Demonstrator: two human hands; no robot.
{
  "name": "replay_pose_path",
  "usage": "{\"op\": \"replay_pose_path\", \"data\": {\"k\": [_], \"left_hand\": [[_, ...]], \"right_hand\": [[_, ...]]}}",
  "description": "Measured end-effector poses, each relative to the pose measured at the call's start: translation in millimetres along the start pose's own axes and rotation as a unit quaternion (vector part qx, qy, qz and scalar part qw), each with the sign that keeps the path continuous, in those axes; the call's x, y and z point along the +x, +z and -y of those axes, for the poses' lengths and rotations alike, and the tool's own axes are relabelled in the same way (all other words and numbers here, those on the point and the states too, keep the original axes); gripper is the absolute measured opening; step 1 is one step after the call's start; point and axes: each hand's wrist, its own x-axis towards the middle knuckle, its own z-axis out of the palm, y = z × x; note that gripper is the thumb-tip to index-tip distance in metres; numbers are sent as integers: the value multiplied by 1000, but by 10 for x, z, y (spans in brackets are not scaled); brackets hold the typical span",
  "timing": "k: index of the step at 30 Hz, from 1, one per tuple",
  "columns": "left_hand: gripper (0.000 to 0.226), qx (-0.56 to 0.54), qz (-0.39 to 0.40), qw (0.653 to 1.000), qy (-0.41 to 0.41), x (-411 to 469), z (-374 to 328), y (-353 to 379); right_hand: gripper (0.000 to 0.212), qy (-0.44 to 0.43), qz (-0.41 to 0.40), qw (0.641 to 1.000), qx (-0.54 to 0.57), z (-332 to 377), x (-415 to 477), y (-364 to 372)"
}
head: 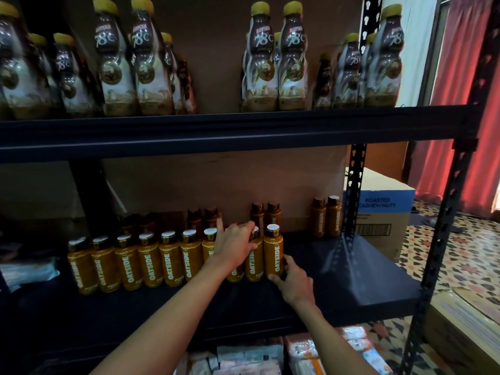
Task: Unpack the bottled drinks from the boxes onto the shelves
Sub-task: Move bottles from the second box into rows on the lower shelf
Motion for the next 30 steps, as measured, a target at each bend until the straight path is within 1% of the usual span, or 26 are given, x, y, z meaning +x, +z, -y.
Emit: {"op": "replay_pose_path", "data": {"k": [3, 6, 8, 9, 11, 14, 17, 22, 25, 27, 30], "left_hand": [[57, 2, -3, 1000, 11, -6, 13, 45], [74, 5, -26, 999, 19, -82, 43, 115], [77, 4, -56, 998, 34, -196, 51, 181], [76, -5, -73, 997, 39, -269, 43, 211], [74, -24, -96, 994, 41, -444, 23, 278], [70, -43, -121, 991, 37, -711, 12, 409], [69, -52, -115, 992, 28, -959, 39, 580], [65, -78, -77, 994, -7, -1404, 56, 917], [65, -100, -92, 990, -25, -1711, -17, 1090], [65, -128, -109, 985, -31, -1949, -69, 1215], [65, -161, -103, 980, -46, -2335, -127, 1440]], "right_hand": [[50, -1, 7, 1000, -6, -7, 8, 6], [69, -14, -1, 1000, -1, -4, -16, -2], [79, -27, -33, 999, 29, -1, -72, -17], [79, -37, -50, 997, 49, -1, -103, -27], [76, -62, -79, 992, 82, -3, -168, -28], [71, -89, -90, 989, 81, 20, -271, -9], [64, -113, -98, 986, 73, 46, -428, 13], [53, -150, -158, 974, 69, 44, -881, 208], [48, -178, -174, 966, 75, -10, -1261, 393], [46, -180, -175, 964, 90, -66, -1544, 539], [44, -142, -150, 972, 109, -170, -1952, 770]]}}
